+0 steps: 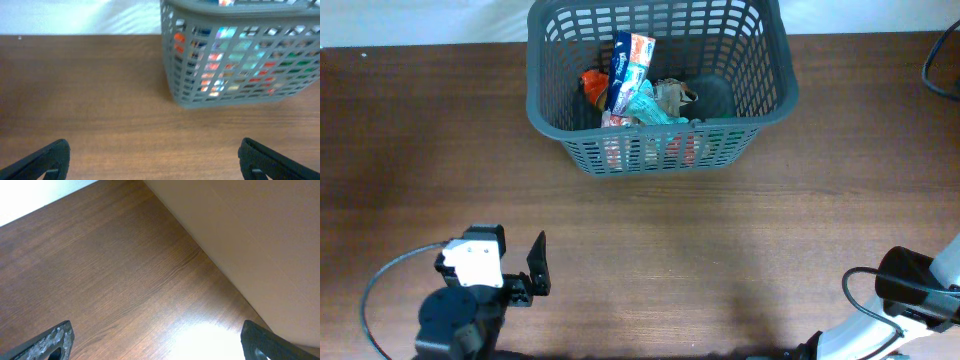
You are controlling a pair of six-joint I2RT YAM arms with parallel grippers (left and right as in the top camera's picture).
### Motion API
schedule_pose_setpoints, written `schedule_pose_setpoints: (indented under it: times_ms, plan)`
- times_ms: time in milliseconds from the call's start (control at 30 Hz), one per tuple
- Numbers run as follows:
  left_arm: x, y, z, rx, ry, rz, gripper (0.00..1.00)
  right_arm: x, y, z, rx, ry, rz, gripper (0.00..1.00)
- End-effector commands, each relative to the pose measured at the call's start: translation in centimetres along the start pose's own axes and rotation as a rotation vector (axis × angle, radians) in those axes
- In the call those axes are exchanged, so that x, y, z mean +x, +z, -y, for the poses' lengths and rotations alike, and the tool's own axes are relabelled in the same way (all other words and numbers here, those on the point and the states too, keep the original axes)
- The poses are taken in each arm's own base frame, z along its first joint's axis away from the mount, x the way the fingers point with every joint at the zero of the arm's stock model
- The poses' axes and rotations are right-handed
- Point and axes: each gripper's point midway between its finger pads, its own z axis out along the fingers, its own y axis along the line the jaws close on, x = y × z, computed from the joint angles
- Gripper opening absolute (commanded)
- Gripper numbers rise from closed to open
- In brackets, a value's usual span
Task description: Pack container
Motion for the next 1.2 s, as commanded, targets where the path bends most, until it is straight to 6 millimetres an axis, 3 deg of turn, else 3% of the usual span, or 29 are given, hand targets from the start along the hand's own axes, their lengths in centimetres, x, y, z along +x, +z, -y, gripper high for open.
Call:
schedule_pose_setpoints:
  times_ms: [0,233,833,1167]
  plan:
    - [1.8,0.6,-0.2,0.005,0.008,0.007,0.99,0.0,0.2,-0.1,-0.004,0.017,-0.004,0.99]
    - [3.8,1.8,-0.6,0.007,-0.011,0.056,0.99,0.0,0.2,-0.1,-0.004,0.017,-0.004,0.99]
    - [4.7,4.8,-0.5,0.042,-0.08,0.248,0.99,0.0,0.2,-0.1,-0.004,0.017,-0.004,0.99]
    - [6.5,6.4,-0.5,0.049,-0.076,0.241,0.99,0.0,0.2,-0.1,-0.004,0.017,-0.004,0.99]
